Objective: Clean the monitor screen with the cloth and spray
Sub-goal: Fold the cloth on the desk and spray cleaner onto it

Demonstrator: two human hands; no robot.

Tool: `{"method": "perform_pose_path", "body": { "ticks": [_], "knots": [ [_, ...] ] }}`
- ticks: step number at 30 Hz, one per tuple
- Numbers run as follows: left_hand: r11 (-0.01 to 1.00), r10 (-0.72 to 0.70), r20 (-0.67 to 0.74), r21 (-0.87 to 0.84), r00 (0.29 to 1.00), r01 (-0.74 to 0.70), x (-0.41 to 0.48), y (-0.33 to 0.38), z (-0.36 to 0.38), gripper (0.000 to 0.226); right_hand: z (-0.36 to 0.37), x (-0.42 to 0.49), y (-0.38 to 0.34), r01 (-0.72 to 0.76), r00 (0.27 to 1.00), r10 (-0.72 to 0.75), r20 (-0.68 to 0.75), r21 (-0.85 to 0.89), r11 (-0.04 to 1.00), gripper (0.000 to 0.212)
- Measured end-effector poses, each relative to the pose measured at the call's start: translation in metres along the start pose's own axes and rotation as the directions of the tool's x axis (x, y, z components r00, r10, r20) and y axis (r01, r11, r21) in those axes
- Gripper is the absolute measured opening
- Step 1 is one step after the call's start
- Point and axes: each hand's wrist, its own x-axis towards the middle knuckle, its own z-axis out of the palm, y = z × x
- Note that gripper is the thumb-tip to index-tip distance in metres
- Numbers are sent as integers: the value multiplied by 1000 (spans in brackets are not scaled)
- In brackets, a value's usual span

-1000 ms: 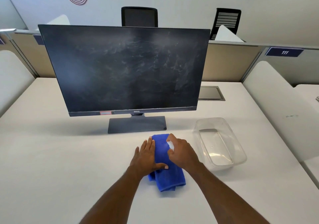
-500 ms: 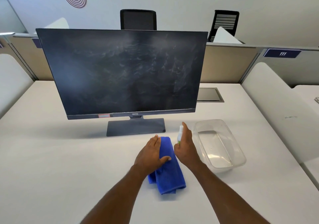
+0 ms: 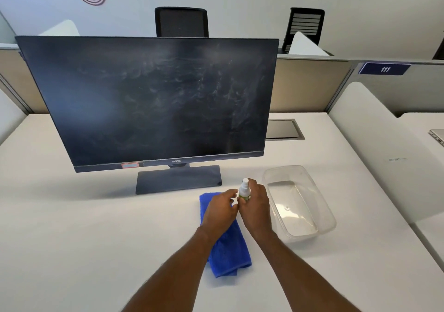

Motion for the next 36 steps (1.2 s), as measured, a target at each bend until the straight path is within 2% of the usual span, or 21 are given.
{"method": "perform_pose_path", "body": {
  "ticks": [5, 17, 20, 23, 27, 29, 30, 33, 36],
  "knots": [
    [998, 35, -23, -44, 999, -36, 8, 0, 9, 23, 7, 1, 4, -21, 1000, 21, 0, 38, 999, 31],
    [988, -19, -45, -152, 999, 12, 12, -2, 19, 21, 10, 6, 8, -69, 998, 69, -2, 50, 996, 29],
    [990, -22, -45, -137, 999, 16, 13, -3, 20, 20, 9, 7, 8, -79, 997, 79, 10, 53, 995, 29],
    [996, 11, -36, -86, 999, -14, 14, -4, 20, 18, 9, 6, 4, -111, 994, 110, 19, 61, 992, 39],
    [993, 49, -38, -102, 998, -53, 7, 0, 15, 33, 9, -9, -9, -180, 974, 190, -124, 91, 979, 49],
    [997, 14, -35, -79, 999, -17, 4, -3, 9, 22, 13, -22, -14, -208, 957, 224, -186, 106, 972, 49],
    [996, -32, -35, -81, 999, 29, 3, -7, 8, 30, 15, -28, -14, -225, 950, 242, -197, 107, 968, 49],
    [992, -117, -187, -72, 975, 106, -4, -18, -3, 43, 26, -47, -11, -298, 936, 307, -169, 77, 951, 43],
    [978, -174, -331, 55, 928, 203, -13, -24, -13, 49, 30, -52, -11, -413, 910, 411, -50, -63, 908, 44]
  ]
}}
